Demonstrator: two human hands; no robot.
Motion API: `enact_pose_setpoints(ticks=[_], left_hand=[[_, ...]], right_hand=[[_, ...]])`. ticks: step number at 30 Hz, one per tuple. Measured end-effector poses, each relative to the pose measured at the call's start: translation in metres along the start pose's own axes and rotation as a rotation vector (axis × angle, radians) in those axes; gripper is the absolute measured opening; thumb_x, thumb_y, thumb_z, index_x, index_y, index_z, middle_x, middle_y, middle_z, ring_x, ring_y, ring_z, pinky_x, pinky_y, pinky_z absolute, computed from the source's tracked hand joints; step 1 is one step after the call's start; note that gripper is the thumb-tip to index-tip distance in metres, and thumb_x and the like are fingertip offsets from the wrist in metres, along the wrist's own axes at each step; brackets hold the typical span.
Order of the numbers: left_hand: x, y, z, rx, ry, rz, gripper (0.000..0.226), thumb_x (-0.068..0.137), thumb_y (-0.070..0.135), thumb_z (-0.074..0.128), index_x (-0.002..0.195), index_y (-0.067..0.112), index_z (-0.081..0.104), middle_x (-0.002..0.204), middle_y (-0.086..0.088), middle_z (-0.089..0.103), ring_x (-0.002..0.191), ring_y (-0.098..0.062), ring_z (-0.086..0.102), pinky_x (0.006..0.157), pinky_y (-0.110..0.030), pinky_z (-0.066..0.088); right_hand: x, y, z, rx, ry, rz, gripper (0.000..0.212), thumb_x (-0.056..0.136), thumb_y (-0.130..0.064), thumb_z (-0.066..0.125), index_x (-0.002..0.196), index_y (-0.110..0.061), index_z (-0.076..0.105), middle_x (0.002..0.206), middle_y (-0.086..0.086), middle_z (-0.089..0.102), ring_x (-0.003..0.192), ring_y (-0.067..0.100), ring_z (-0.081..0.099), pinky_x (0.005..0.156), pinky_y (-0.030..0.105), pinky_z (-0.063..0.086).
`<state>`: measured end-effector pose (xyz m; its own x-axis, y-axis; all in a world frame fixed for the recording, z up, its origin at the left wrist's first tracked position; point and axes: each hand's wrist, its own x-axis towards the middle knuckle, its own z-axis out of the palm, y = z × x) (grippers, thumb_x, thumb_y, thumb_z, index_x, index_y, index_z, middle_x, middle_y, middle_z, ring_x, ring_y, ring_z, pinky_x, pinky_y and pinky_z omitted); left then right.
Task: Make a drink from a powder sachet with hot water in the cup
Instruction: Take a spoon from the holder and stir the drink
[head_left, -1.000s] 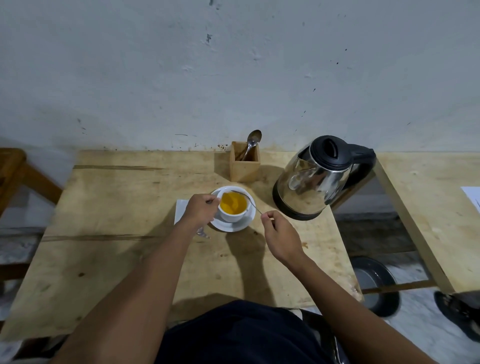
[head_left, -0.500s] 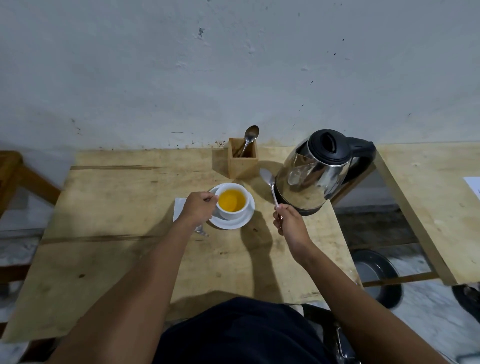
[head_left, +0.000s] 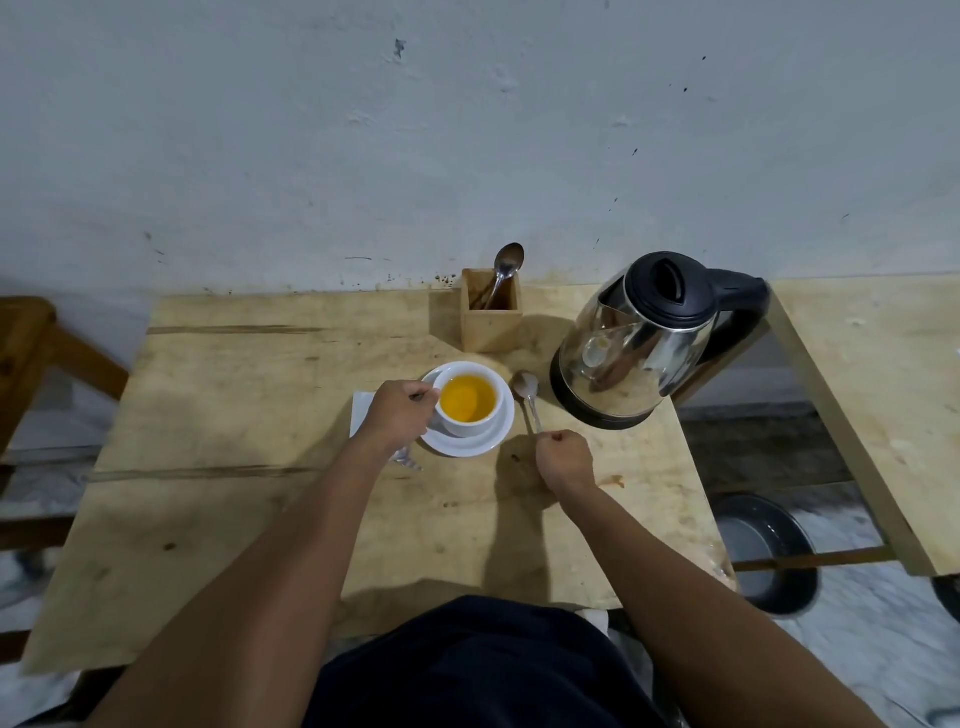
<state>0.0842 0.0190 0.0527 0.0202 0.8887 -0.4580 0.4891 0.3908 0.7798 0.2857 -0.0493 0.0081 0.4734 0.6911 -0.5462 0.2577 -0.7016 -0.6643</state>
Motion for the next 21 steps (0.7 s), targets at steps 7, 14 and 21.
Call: enact_pose_setpoints(ticks=[7,14,21], left_hand=[[0.002,-0.002,0.0,-0.011,0.005,0.009,0.031,0.094,0.025,0.058,0.117,0.005,0.067,0.096,-0.006,0.067,0.085,-0.035,0.071,0.072,-0.035,0.053],[0.0,-0.001,0.001,-0.002,0.008,0.019,0.03,0.094,0.025,0.057,0.116,0.008,0.067,0.097,-0.004,0.067,0.085,-0.036,0.071,0.076,-0.038,0.055],[-0.001,0.0,0.001,0.008,0.009,0.019,0.029,0.094,0.026,0.057,0.115,0.008,0.068,0.096,-0.004,0.066,0.084,-0.036,0.071,0.068,-0.03,0.05]], right_hand=[[0.003,-0.009,-0.003,-0.42,0.067,-0.028,0.035,0.094,-0.039,0.046,0.098,-0.012,0.068,0.098,0.007,0.069,0.088,0.03,0.063,0.074,0.031,0.043],[0.002,-0.004,-0.002,-0.414,0.076,-0.078,0.03,0.096,-0.036,0.049,0.098,-0.016,0.073,0.098,0.007,0.072,0.093,0.031,0.065,0.071,0.03,0.043],[0.003,0.002,-0.002,-0.353,0.086,-0.094,0.03,0.098,-0.034,0.047,0.094,-0.018,0.072,0.091,0.007,0.073,0.09,0.03,0.068,0.07,0.03,0.046]])
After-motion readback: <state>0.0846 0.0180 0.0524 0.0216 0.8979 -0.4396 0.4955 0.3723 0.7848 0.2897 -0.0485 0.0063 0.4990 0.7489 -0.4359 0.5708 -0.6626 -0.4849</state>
